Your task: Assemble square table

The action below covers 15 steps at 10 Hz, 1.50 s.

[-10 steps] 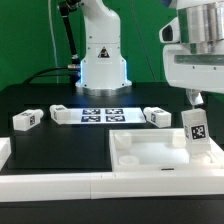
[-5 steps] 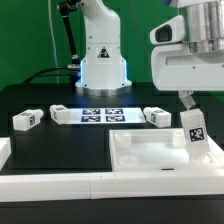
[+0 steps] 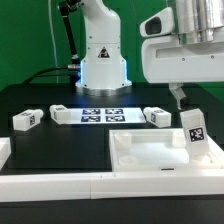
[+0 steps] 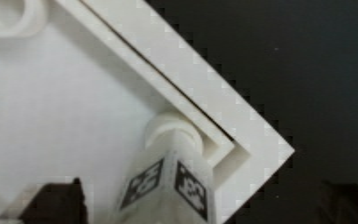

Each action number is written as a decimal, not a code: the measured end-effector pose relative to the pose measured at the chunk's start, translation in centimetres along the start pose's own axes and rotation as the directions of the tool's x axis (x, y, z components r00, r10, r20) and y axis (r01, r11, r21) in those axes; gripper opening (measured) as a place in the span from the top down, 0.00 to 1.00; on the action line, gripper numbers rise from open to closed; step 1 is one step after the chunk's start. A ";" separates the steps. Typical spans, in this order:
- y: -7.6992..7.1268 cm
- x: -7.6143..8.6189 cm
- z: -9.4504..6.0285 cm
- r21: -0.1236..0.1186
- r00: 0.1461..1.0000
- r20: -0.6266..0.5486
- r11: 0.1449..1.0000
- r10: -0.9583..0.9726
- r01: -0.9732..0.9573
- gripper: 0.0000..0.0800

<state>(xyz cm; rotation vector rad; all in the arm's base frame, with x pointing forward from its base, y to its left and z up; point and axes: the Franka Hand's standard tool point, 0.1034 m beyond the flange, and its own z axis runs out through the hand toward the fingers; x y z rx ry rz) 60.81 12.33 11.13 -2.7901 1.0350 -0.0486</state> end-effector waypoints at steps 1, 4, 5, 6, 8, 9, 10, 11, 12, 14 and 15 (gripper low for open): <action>-0.2 0.5 -0.3 0.005 0.998 -0.008 0.998 -0.060 0.060 0.19; -0.6 1.9 0.5 0.040 0.985 -0.077 0.986 -0.156 0.159 0.19; -0.6 1.8 0.4 0.040 0.985 -0.076 0.986 -0.156 0.159 0.19; -0.6 1.8 0.4 0.040 0.985 -0.076 0.986 -0.156 0.159 0.19; -0.2 2.2 0.4 0.033 0.978 -0.073 0.980 -0.193 0.196 0.19; 0.0 2.5 0.2 0.030 0.974 -0.074 0.976 -0.213 0.215 0.19; 0.0 2.6 -0.1 0.027 0.970 -0.078 0.972 -0.230 0.233 0.19; 0.1 2.8 -0.2 0.024 0.961 -0.082 0.964 -0.262 0.265 0.19; 0.4 3.1 -0.1 0.020 0.952 -0.086 0.955 -0.294 0.297 0.19; 0.2 2.2 1.7 0.020 0.946 -0.100 0.950 -0.308 0.312 0.19; 0.1 1.7 2.4 0.016 0.945 -0.094 0.948 -0.314 0.317 0.19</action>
Offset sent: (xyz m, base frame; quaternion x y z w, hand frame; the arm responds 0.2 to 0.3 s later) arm 0.0026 0.0098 -0.0301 0.0498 0.0330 -0.0056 0.9982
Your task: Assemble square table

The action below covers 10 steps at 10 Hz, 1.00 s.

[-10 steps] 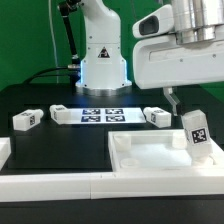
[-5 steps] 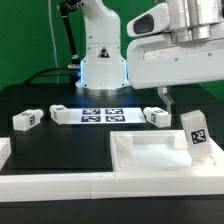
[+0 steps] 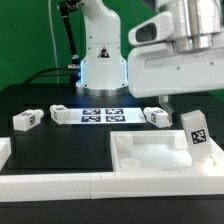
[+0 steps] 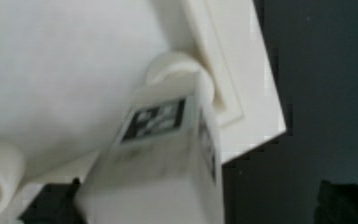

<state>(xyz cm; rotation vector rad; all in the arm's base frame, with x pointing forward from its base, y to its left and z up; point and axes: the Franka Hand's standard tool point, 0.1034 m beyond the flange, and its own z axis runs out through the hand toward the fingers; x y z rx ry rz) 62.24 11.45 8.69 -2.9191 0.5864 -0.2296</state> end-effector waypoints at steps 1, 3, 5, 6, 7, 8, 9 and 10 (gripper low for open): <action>-0.4 -0.6 0.5 -0.003 1.000 0.008 1.000 -0.003 0.003 0.19; -0.7 -0.9 0.8 -0.005 1.000 0.013 1.000 -0.013 0.013 0.19; -0.7 -1.0 0.9 -0.005 1.000 0.014 1.000 -0.013 0.013 0.47; -0.5 -1.0 0.9 -0.007 1.000 0.015 1.000 -0.012 0.012 0.47; -0.3 -0.9 0.9 -0.010 1.000 0.015 1.000 -0.009 0.010 0.63; -0.3 -0.9 1.0 -0.010 1.000 0.015 1.000 -0.009 0.009 0.63; -0.3 -0.9 1.0 -0.010 1.000 0.015 1.000 0.012 -0.012 0.63; -0.3 -0.9 1.0 -0.010 1.000 0.015 1.000 0.009 -0.009 0.63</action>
Offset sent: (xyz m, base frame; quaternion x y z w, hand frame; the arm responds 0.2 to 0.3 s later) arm 0.0000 0.0000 0.0000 0.0000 0.0000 0.0000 1.0000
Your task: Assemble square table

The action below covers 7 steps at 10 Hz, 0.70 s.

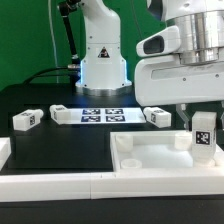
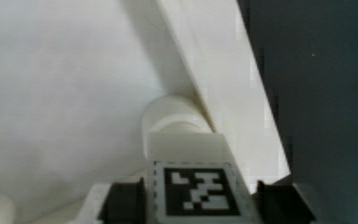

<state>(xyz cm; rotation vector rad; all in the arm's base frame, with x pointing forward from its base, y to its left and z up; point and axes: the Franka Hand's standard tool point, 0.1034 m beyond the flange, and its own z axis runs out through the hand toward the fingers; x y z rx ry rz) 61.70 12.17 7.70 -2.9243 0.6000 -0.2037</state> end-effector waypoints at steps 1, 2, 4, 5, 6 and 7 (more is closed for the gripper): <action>-0.1 0.0 0.0 0.001 0.998 0.004 0.998 0.059 -0.059 0.63; -0.2 0.1 0.1 -0.004 0.970 0.012 0.970 0.244 -0.244 0.63; -0.8 -0.3 0.3 -0.009 0.847 0.017 0.847 0.532 -0.532 0.63; -1.2 -0.8 0.5 -0.004 0.780 0.018 0.780 0.626 -0.626 0.63; -1.8 -1.1 0.7 0.004 0.668 0.032 0.668 0.743 -0.744 0.63; -2.0 -0.8 0.7 0.012 0.567 0.053 0.568 0.822 -0.823 0.63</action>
Offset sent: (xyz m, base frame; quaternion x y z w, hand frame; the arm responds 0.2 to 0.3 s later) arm 0.0067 0.0168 -0.0053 0.0088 0.0021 0.3929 0.9196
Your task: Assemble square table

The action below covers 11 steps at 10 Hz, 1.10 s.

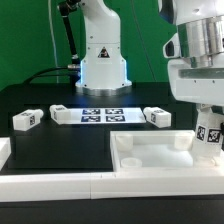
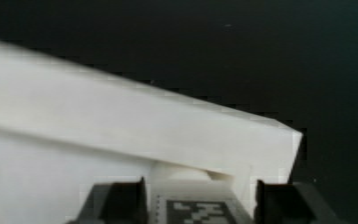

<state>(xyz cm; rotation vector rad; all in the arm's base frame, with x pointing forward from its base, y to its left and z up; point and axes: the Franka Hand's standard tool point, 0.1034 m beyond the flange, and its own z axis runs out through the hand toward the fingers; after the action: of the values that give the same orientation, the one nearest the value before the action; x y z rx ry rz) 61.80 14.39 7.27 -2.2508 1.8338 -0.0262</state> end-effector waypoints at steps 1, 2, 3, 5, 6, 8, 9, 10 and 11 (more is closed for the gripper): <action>-0.1 0.1 0.0 0.004 0.998 0.009 0.998 0.060 -0.060 0.63; 0.0 -0.1 0.0 0.004 0.997 0.013 0.997 0.081 -0.081 0.50; 0.0 -0.1 0.0 0.004 0.998 0.013 0.998 0.060 -0.060 0.50; 0.1 0.0 -0.1 0.006 0.986 0.002 0.986 -0.169 0.169 0.23; -0.1 0.3 -0.3 0.023 0.937 -0.022 0.937 -0.347 0.348 0.20; 0.1 0.6 -0.3 0.014 0.841 -0.030 0.842 -0.540 0.540 0.19; 0.1 0.6 -0.3 0.011 0.796 -0.031 0.796 -0.604 0.605 0.19; 0.1 0.6 -0.3 0.009 0.756 -0.032 0.756 -0.654 0.655 0.19; 0.1 0.9 -0.4 -0.003 0.687 -0.029 0.688 -0.726 0.726 0.19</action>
Offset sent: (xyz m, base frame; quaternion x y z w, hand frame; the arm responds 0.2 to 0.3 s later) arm 0.0000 0.0000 0.0000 0.0000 0.0000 -0.0650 0.9979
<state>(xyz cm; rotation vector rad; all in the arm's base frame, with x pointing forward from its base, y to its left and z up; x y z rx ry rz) 61.82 13.42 7.51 -2.8206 0.8082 -0.2026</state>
